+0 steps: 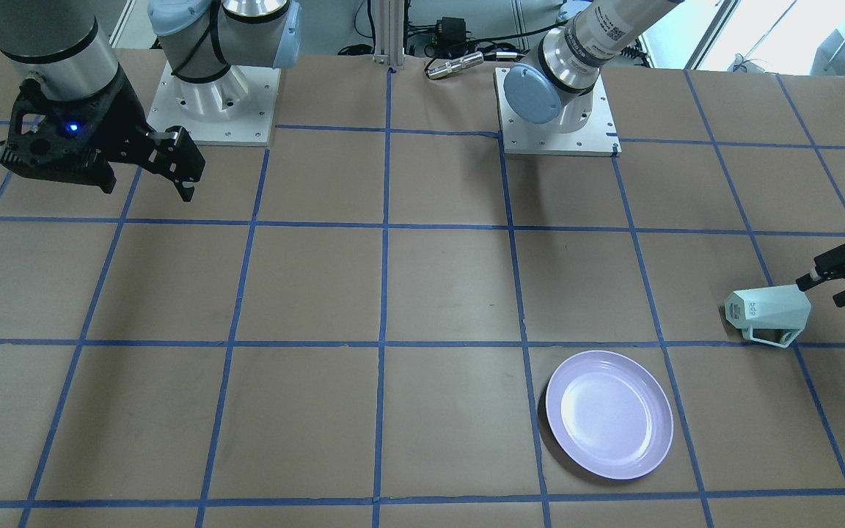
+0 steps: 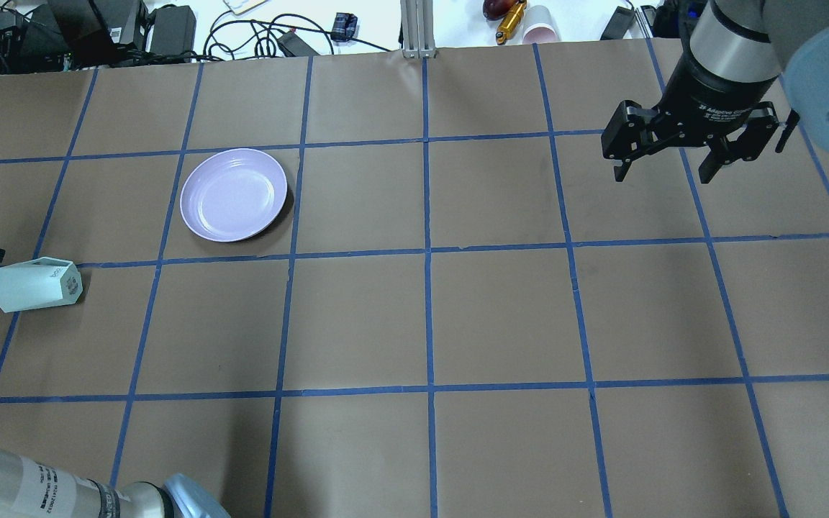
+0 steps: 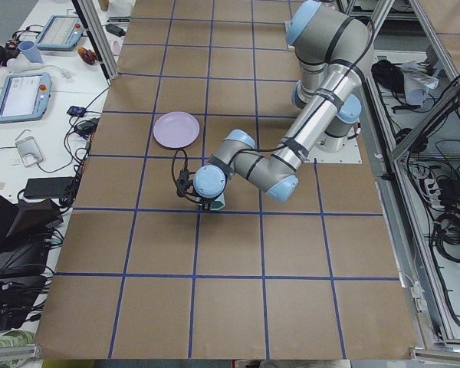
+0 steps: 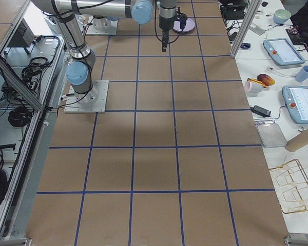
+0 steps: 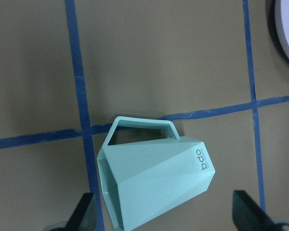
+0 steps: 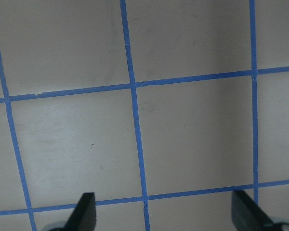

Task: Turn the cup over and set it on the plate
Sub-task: 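Lower the left gripper onto the green cup's open end, then close the left gripper on the cup rim and tilt it upright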

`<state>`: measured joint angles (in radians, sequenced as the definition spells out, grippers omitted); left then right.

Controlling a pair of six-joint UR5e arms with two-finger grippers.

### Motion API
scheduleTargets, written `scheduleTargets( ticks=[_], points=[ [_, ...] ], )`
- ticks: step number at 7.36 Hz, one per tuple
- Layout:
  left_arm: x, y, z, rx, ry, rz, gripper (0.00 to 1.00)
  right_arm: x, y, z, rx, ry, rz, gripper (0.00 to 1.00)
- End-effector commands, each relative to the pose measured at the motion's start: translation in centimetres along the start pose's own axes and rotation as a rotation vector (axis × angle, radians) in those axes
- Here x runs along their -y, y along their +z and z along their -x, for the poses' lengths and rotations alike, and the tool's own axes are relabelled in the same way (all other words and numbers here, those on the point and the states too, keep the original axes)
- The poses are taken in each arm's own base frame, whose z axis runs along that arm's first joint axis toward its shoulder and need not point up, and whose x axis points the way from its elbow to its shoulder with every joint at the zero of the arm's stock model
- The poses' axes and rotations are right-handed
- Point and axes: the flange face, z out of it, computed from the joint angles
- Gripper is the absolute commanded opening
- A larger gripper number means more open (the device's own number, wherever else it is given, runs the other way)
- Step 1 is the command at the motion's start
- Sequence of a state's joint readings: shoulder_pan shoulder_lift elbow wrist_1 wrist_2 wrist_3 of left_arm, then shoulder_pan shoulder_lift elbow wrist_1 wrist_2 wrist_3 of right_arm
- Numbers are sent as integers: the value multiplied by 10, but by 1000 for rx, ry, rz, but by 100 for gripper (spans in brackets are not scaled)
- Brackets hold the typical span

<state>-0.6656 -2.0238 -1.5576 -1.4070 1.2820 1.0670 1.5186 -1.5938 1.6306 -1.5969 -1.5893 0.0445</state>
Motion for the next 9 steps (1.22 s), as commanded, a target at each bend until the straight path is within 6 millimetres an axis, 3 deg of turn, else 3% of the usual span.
scheduleTargets(
  ticks=[1, 4, 8, 9],
  points=[
    [-6, 18, 16, -31, 2, 10, 100, 0, 0, 0, 0, 0, 0, 100],
    [-8, 46, 28, -82, -7, 29, 100, 0, 0, 0, 0, 0, 0, 100],
    [-8, 62, 25, -168, -43, -2, 97, 0, 0, 0, 0, 0, 0, 100],
    [-8, 63, 23, -180, -52, 4, 67, 0, 0, 0, 0, 0, 0, 100]
  ],
)
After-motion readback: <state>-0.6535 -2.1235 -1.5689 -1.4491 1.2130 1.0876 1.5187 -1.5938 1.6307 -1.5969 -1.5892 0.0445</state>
